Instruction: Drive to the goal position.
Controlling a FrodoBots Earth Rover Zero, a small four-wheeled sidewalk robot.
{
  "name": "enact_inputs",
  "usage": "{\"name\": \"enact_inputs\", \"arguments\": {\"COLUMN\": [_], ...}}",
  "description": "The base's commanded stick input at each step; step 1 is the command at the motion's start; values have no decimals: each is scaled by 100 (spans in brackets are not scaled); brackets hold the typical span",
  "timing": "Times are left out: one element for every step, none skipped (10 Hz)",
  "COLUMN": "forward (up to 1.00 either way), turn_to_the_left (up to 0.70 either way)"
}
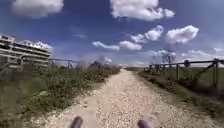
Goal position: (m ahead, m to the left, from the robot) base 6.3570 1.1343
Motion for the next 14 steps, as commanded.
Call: {"name": "enact_inputs", "arguments": {"forward": [100,100,100,100,100,100,100,100,100,100,100,100,100,100], "turn_to_the_left": [0,0,0,0,0,0,0,0,0,-16,-27,-27,-27,-23]}}
